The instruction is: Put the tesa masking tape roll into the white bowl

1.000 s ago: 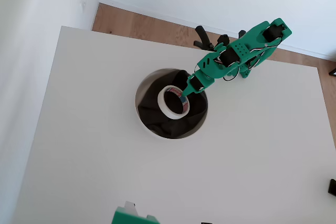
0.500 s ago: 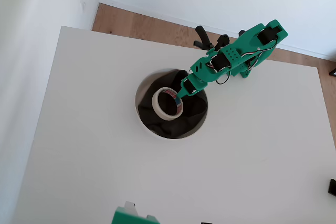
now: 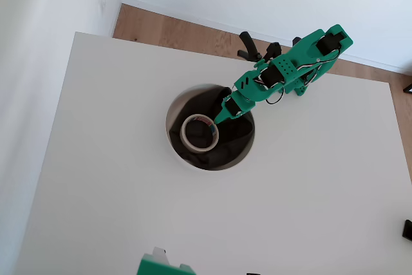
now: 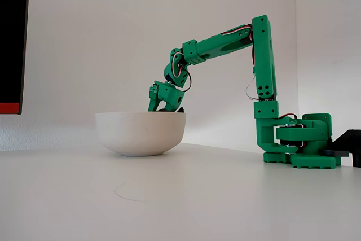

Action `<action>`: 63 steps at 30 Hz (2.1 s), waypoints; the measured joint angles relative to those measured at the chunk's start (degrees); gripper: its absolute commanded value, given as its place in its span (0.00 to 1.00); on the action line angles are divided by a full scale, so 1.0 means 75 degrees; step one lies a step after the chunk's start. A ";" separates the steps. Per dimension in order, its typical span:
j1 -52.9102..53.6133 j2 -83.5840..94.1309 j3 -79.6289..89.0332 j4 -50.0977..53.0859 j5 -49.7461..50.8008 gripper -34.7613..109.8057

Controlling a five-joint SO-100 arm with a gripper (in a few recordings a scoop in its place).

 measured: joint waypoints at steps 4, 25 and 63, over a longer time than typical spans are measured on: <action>0.0012 0.0000 0.0000 0.0000 0.0094 0.18; -0.0691 -0.1207 -0.4699 0.2309 0.0902 0.18; -0.7383 1.0090 0.4312 0.3785 0.0867 0.18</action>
